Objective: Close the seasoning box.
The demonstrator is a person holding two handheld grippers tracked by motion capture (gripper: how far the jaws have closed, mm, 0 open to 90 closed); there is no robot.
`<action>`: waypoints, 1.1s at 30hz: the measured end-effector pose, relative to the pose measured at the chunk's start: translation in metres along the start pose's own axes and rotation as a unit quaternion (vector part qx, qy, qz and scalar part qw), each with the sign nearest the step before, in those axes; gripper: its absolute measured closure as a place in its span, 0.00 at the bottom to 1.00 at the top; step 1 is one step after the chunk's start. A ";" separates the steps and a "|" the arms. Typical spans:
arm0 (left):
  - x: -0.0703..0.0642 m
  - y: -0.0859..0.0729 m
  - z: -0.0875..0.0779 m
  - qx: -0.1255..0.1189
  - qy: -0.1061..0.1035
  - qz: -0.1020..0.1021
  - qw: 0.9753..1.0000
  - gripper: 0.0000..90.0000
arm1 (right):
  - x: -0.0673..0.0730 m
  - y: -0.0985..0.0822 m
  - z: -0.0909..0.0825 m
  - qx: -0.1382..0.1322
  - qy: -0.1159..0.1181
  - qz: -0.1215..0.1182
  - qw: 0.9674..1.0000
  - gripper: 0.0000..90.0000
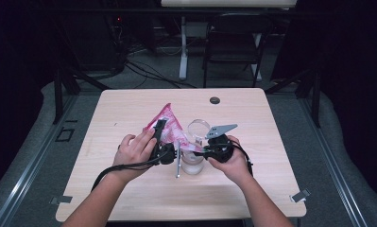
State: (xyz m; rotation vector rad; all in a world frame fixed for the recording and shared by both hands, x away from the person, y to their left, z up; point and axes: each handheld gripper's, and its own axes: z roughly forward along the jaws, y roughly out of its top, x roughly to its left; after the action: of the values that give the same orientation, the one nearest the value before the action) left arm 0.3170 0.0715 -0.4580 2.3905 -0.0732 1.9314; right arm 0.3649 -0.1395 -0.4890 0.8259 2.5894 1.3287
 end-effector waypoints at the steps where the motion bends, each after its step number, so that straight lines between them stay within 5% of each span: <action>1: 0.000 0.000 0.000 0.001 0.002 0.001 1.000 0.69 | 0.000 0.000 0.000 0.000 0.000 0.000 1.000 1.00; 33: 0.002 0.003 -0.001 -0.007 0.008 0.008 1.000 0.70 | -0.001 -0.001 -0.001 -0.001 0.001 0.003 1.000 1.00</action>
State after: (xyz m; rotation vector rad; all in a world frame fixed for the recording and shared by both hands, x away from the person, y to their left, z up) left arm 0.3159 0.0690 -0.4562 2.3722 -0.1066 1.9503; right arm 0.3653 -0.1407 -0.4891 0.8317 2.5886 1.3350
